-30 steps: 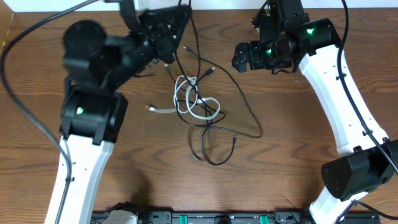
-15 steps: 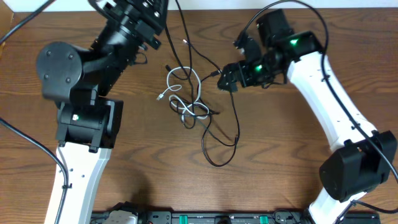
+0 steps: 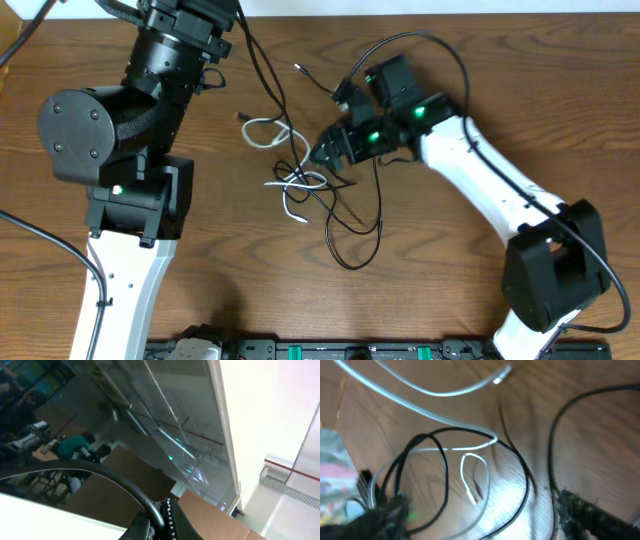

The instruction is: Untangle cables

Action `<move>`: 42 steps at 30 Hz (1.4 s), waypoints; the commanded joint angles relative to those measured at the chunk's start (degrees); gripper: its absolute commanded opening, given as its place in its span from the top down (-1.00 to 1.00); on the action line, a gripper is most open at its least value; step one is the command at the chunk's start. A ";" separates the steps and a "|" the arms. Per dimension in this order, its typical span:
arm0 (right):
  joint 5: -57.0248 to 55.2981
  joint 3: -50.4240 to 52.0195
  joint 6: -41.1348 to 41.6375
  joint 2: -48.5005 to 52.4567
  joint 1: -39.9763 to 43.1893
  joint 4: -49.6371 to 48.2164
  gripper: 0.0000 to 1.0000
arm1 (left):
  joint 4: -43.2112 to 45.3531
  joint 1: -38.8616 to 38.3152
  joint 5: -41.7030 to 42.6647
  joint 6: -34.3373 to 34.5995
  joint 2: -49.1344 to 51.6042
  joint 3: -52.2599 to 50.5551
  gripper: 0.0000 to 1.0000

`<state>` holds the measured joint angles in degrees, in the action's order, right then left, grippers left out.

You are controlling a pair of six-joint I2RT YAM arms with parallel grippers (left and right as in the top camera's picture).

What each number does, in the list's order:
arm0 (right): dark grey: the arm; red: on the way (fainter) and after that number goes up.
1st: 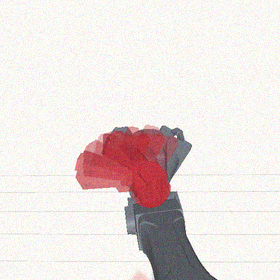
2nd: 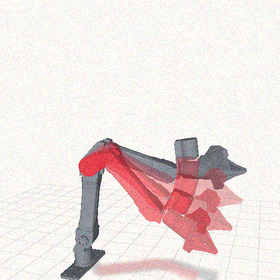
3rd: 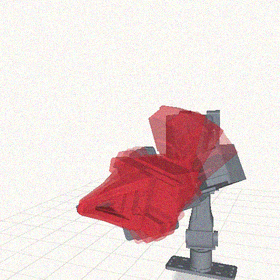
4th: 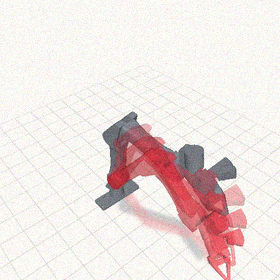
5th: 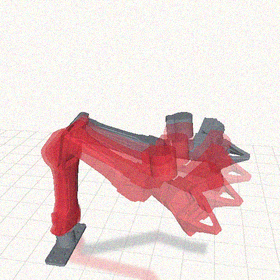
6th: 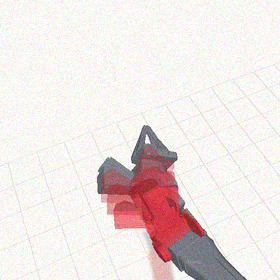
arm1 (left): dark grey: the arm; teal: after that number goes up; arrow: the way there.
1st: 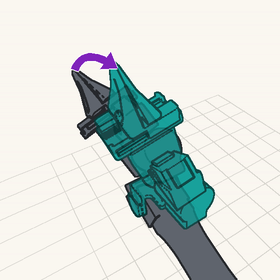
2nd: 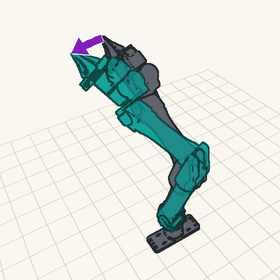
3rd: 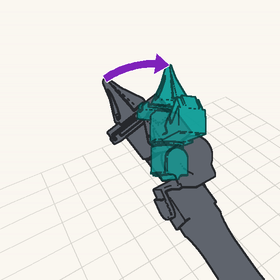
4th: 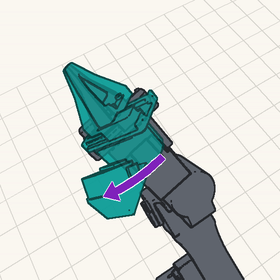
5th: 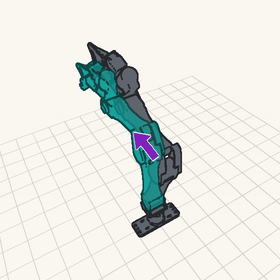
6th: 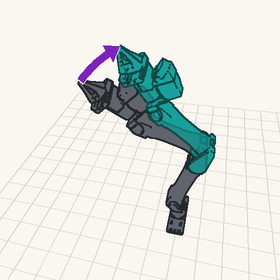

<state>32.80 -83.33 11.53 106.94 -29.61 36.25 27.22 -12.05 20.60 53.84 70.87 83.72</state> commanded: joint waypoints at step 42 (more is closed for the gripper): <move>3.39 9.55 -3.89 2.62 -5.05 -34.47 -0.95 | -10.25 0.07 5.95 12.92 -0.59 1.86 0.85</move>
<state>37.50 -73.45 8.86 105.78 -32.47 3.86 16.49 -12.05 25.43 66.06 70.87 83.90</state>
